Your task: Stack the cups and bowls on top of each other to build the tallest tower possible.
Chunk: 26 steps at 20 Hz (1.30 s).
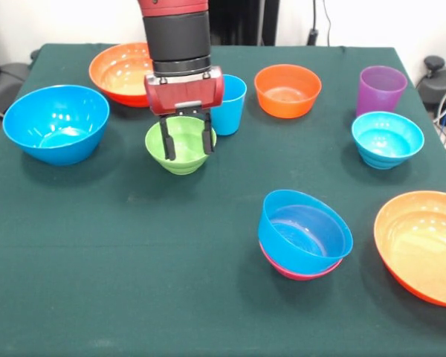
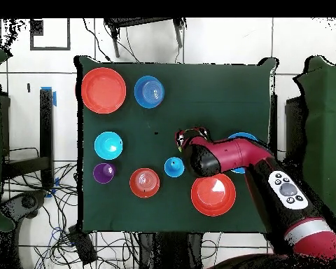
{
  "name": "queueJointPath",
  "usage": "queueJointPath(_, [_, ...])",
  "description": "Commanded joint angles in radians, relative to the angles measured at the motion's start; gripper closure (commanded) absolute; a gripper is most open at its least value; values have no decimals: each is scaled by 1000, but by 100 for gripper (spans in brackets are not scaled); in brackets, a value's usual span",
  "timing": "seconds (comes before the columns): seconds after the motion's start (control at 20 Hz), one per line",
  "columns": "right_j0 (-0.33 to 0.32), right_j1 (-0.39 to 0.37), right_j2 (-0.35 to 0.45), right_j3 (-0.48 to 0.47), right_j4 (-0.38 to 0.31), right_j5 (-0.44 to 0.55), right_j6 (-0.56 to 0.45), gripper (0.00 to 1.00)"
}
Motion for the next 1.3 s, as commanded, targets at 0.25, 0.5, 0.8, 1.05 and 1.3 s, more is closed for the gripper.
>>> queueJointPath(0.25, [7,47,35,2,-65,66,-105,0])
queueJointPath(0.5, [25,35,14,7,-70,52,-79,0])
queueJointPath(0.8, [57,14,-19,17,-80,33,-47,0])
queueJointPath(1.05, [46,13,-5,24,-73,42,-61,0])
queueJointPath(1.3, [81,-1,-46,30,-79,11,-9,0])
